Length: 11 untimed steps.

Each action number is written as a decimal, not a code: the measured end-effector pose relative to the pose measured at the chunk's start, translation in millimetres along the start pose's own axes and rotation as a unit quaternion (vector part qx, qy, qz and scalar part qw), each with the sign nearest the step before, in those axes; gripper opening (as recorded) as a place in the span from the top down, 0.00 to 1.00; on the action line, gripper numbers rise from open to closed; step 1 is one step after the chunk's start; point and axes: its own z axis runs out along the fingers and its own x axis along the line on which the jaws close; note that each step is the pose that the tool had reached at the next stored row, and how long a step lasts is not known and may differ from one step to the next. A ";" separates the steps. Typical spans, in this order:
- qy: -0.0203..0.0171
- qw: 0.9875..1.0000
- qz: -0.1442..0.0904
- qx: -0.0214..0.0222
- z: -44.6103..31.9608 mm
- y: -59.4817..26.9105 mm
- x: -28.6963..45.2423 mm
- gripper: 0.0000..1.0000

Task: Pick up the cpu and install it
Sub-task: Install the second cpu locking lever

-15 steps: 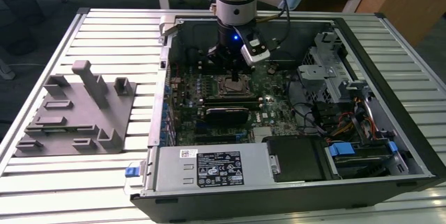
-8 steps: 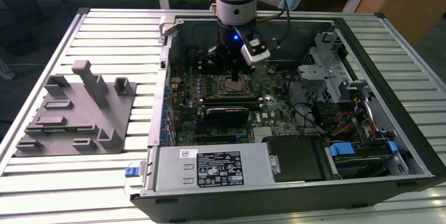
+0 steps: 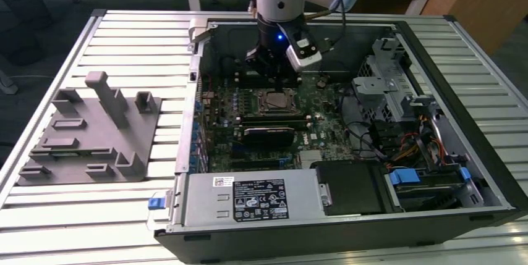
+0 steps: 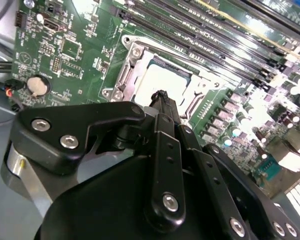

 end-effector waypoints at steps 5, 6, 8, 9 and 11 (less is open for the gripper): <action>0.000 1.000 0.000 0.000 -2.0 -0.5 -0.3 0.89; 0.000 1.000 0.000 0.000 -2.0 -1.2 -0.3 0.89; 0.000 1.000 0.000 0.000 -1.9 -4.0 -0.6 0.89; 0.000 1.000 0.000 -0.001 -1.9 -5.6 -0.7 0.89; 0.000 1.000 0.000 -0.001 -1.9 -9.3 -1.1 0.89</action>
